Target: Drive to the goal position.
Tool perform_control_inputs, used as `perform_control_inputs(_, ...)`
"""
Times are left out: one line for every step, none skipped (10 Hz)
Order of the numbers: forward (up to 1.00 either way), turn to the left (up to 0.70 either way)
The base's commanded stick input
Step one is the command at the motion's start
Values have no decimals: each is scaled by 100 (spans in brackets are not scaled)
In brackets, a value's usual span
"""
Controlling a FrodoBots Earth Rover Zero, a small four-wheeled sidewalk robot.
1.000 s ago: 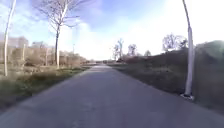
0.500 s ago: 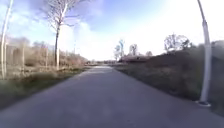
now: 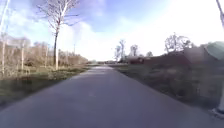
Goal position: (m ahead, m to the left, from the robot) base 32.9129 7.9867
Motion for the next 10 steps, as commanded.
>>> perform_control_inputs(100, 0)
perform_control_inputs(100, 0)
perform_control_inputs(100, 0)
perform_control_inputs(100, 0)
perform_control_inputs(100, 0)
perform_control_inputs(100, 0)
perform_control_inputs(100, 0)
perform_control_inputs(100, 0)
perform_control_inputs(100, 0)
perform_control_inputs(100, 0)
